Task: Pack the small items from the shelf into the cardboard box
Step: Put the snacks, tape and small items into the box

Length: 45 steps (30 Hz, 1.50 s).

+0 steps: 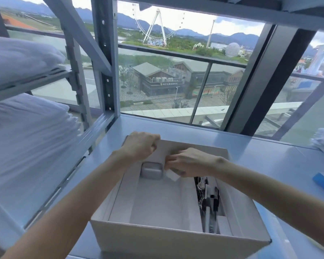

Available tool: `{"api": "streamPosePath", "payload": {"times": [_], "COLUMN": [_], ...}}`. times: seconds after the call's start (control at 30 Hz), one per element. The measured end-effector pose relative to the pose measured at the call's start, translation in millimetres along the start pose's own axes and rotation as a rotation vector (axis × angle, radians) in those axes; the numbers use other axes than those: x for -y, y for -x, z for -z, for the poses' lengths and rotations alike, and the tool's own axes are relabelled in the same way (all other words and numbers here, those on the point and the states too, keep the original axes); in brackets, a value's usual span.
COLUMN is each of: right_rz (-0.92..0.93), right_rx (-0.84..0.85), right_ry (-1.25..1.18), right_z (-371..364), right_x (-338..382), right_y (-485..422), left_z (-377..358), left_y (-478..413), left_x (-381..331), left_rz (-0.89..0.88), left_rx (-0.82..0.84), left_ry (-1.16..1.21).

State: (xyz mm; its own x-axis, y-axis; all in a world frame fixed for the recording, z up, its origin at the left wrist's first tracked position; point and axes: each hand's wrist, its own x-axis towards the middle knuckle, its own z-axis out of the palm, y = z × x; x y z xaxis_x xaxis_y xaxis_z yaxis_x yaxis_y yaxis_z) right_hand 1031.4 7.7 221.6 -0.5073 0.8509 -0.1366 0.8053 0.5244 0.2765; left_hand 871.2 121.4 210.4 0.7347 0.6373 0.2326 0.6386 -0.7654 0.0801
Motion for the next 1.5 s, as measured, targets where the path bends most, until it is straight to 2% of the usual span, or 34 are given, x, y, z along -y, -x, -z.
{"api": "streamPosePath", "payload": {"times": [0.17,0.3,0.43,0.67,0.87,0.97,1.1,1.2,1.27,1.4,1.5], "right_rz": [0.062,-0.027,-0.115,-0.12,-0.229,-0.224,-0.201,-0.258,-0.323,-0.521,-0.743], "right_rx": [0.003,-0.066,0.029,0.07,0.108,0.073,-0.006,-0.066,-0.137,-0.423,-0.365], "right_ry": [0.082,0.085,0.093,0.068,0.042,0.06,0.231,0.171,0.079,0.021,-0.075], "right_z": [-13.8,-14.2,-20.6,-15.2,-24.5,-24.6,-11.2,3.9,18.7,37.7,30.2], "right_x": [5.6,4.8,8.0,6.6,12.2,12.1,12.9,6.3,0.0,-13.9,-26.9], "right_y": [-8.6,-8.6,-14.2,-11.7,-18.2,-17.0,-2.0,25.2,58.3,151.4,215.4], "left_z": [2.6,6.4,9.5,11.9,11.2,10.8,7.4,4.6,3.1,-1.7,-4.1], "left_y": [0.5,0.7,2.5,4.4,5.4,5.0,5.0,1.6,-3.4,-18.2,-32.7], "left_x": [0.0,-2.1,-4.9,-7.3,-8.5,-8.3,-4.5,-2.8,-7.3,-33.0,-63.5], "left_rz": [0.012,0.015,0.022,0.025,0.017,0.012,-0.004,-0.013,-0.044,-0.158,-0.249], "left_rx": [0.015,0.026,0.036,0.028,0.012,0.0,-0.006,0.001,0.016,0.041,0.074], "left_ry": [0.027,0.002,-0.013,-0.02,-0.009,-0.01,-0.01,-0.006,0.004,-0.014,-0.049]}}
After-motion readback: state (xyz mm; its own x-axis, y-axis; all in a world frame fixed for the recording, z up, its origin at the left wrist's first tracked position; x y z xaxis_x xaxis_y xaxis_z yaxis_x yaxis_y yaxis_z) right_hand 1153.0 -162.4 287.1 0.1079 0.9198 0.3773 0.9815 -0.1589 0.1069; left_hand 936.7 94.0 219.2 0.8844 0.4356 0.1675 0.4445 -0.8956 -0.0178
